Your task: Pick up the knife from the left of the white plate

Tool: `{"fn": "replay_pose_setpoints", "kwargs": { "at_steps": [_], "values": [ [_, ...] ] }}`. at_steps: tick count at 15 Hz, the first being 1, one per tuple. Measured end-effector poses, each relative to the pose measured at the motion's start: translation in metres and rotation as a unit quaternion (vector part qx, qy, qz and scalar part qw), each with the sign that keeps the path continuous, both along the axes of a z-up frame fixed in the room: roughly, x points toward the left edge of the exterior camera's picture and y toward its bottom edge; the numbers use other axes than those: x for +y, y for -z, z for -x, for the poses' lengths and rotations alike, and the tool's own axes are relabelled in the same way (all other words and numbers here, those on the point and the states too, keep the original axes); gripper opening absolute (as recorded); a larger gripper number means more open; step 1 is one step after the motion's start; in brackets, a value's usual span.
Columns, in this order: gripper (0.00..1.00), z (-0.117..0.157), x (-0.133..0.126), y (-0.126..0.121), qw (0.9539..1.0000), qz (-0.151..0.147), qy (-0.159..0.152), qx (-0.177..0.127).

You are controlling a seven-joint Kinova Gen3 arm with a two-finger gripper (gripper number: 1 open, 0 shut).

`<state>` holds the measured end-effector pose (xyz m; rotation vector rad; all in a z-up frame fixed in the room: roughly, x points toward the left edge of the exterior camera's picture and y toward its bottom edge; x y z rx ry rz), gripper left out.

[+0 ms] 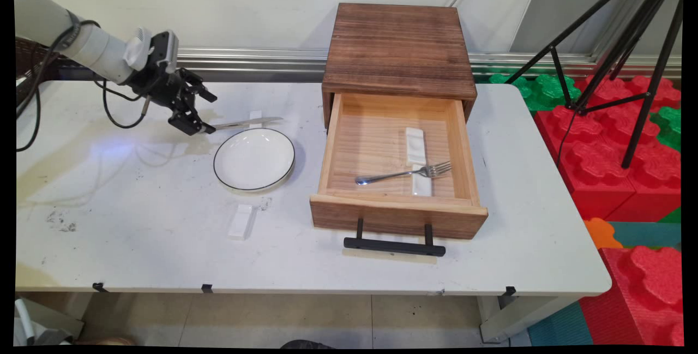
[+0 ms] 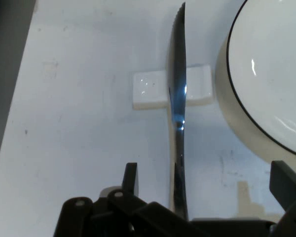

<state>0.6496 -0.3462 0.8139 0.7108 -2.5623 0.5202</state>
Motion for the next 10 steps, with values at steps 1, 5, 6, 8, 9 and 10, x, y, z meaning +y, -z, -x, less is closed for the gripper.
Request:
{"fn": "replay_pose_setpoints", "kwargs": {
  "at_steps": [1, 5, 6, 8, 9, 10],
  "values": [
    [1.0, 0.0, -0.003, 0.004, 1.0, 0.0, 0.004, -0.002],
    [1.0, 0.002, -0.01, 0.015, 0.9999, 0.001, 0.014, -0.001],
    [1.0, 0.002, -0.011, 0.017, 0.9999, 0.0, 0.015, -0.001],
    [1.0, 0.003, -0.014, 0.022, 0.9999, -0.001, 0.016, -0.002],
    [1.0, 0.003, -0.016, 0.025, 0.9999, -0.001, 0.016, -0.003],
    [1.0, 0.003, -0.017, 0.027, 0.9999, -0.001, 0.016, -0.003]
  ]
}}
